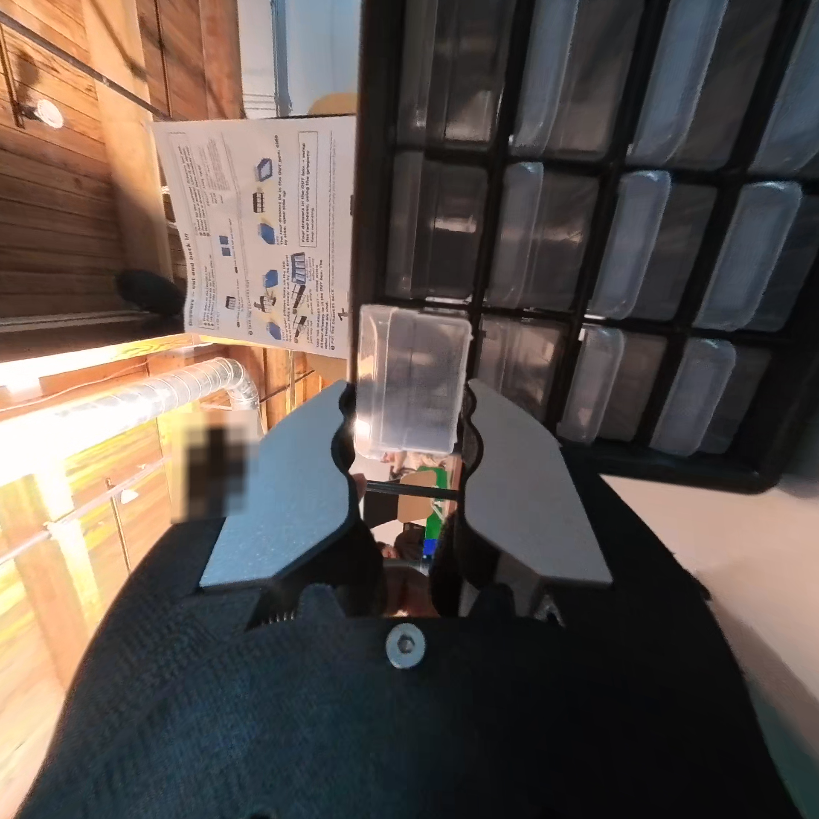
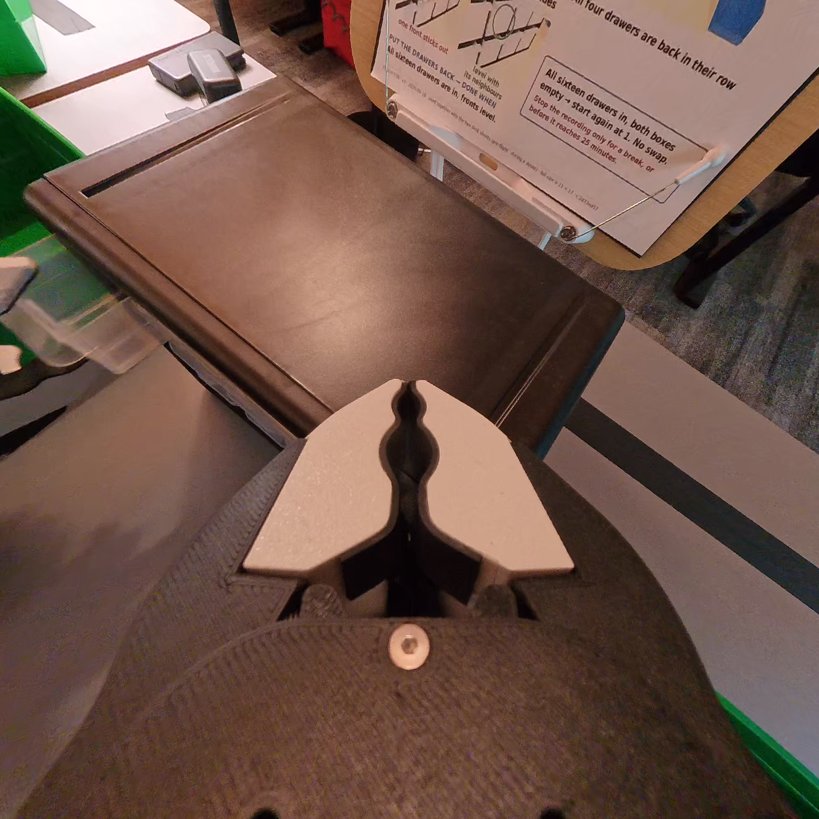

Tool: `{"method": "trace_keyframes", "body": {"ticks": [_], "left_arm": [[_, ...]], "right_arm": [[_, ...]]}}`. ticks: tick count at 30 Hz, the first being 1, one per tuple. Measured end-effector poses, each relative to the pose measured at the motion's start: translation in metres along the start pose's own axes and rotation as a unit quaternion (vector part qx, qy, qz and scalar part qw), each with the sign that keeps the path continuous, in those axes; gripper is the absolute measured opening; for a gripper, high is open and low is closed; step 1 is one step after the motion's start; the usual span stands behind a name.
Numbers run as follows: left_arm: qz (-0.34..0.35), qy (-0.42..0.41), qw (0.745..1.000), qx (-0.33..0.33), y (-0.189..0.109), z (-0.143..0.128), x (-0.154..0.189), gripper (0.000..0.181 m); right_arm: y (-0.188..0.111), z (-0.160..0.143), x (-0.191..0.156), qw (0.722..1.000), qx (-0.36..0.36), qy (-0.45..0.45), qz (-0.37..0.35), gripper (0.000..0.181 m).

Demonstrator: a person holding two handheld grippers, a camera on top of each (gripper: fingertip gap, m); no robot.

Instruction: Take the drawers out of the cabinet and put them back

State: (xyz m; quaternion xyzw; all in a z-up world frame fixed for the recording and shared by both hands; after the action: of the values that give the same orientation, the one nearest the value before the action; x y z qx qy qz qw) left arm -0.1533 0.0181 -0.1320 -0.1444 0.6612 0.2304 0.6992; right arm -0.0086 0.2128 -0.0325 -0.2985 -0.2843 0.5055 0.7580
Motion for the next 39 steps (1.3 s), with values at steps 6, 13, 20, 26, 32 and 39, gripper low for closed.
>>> {"method": "trace_keyframes", "body": {"ticks": [6,13,20,26,32,39], "left_arm": [[0.003,0.004,1.0,0.019,-0.04,-0.007,-0.004,0.046],[0.025,-0.003,0.999,0.026,-0.078,-0.009,0.002,0.045],[0.014,0.004,1.0,0.01,-0.082,-0.006,-0.003,0.045],[-0.083,-0.009,0.997,-0.002,-0.078,0.004,-0.042,0.045],[-0.151,-0.032,0.988,-0.007,-0.076,0.011,-0.07,0.045],[-0.207,-0.003,0.978,-0.012,-0.076,0.007,-0.092,0.045]], "right_arm": [[0.0,0.0,-0.001,1.0,0.0,-0.002,-0.007,0.002],[0.0,0.001,-0.003,1.0,-0.004,-0.004,-0.016,0.001],[0.0,0.001,-0.003,1.0,-0.004,-0.005,-0.016,0.001],[0.0,0.001,-0.003,1.0,-0.007,-0.005,-0.017,0.001],[0.0,0.001,-0.003,1.0,-0.005,-0.006,-0.018,0.002],[0.0,0.001,-0.003,1.0,-0.005,-0.008,-0.017,0.002]]}}
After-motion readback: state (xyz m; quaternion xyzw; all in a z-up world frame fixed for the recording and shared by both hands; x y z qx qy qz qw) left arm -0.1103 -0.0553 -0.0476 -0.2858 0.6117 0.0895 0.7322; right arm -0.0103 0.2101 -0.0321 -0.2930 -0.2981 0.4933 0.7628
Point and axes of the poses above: each gripper's, where its closed fingertips meet, y out along the fingers, z out of its top, x = y × z across the jaws, the point moved 10 cm from there along -y, back along the fingers, and after that the axes turned 13 degrees about -x, right-handed, at the moved point
